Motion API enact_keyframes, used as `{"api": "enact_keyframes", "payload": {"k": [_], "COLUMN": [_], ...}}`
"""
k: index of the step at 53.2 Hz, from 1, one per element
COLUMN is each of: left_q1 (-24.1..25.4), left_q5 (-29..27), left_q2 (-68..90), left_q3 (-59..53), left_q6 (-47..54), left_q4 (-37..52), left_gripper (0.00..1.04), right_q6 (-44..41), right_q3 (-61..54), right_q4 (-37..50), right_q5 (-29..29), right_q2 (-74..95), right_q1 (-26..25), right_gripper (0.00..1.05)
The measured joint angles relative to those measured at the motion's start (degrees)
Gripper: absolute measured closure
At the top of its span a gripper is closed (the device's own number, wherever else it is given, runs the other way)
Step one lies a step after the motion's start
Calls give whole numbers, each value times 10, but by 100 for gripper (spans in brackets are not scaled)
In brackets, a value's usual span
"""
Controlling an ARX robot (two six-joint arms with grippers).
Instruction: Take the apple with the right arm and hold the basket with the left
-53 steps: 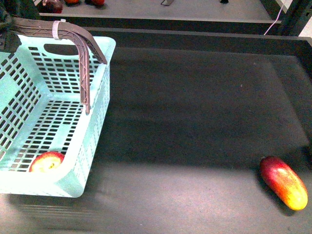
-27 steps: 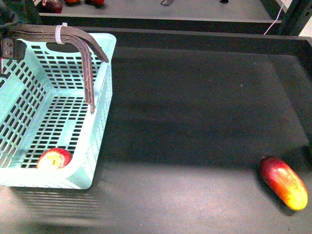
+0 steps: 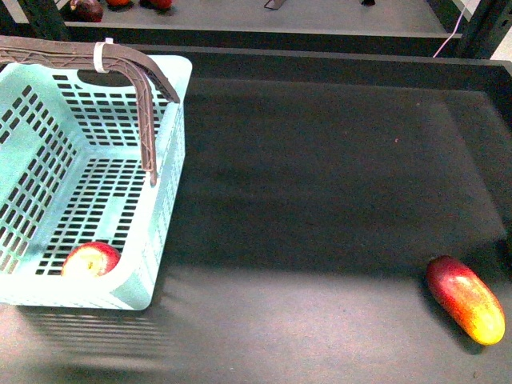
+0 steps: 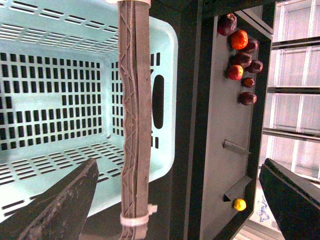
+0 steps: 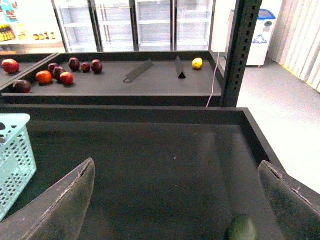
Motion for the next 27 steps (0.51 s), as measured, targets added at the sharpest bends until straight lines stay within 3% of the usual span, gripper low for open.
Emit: {"api": "enact_keyframes", "payload": {"k": [10, 11, 13, 18, 22, 27], "left_q1": [-9, -6, 7, 29, 45, 56], "left_q5": [-1, 16, 101, 162, 173, 184], "left_q2": [-19, -20, -37, -82, -134, -166], "left_q3": [-5, -17, -96, -260, -322, -369], "left_q6": [6, 30, 176, 597, 819, 900], "left_q4": [-4, 26, 210, 527, 591, 598], "left_gripper": [7, 9, 20, 45, 64, 82], "right_q6": [0, 0, 0, 0, 0, 0], "right_q3": [0, 0, 0, 0, 0, 0], "right_q4": [0, 0, 0, 0, 0, 0], "right_q5": [0, 0, 0, 1, 1, 1], "right_q2": [0, 0, 0, 0, 0, 0], "right_q1": [0, 0, 0, 0, 0, 0], "right_gripper": [9, 9, 9, 9, 9, 9]}}
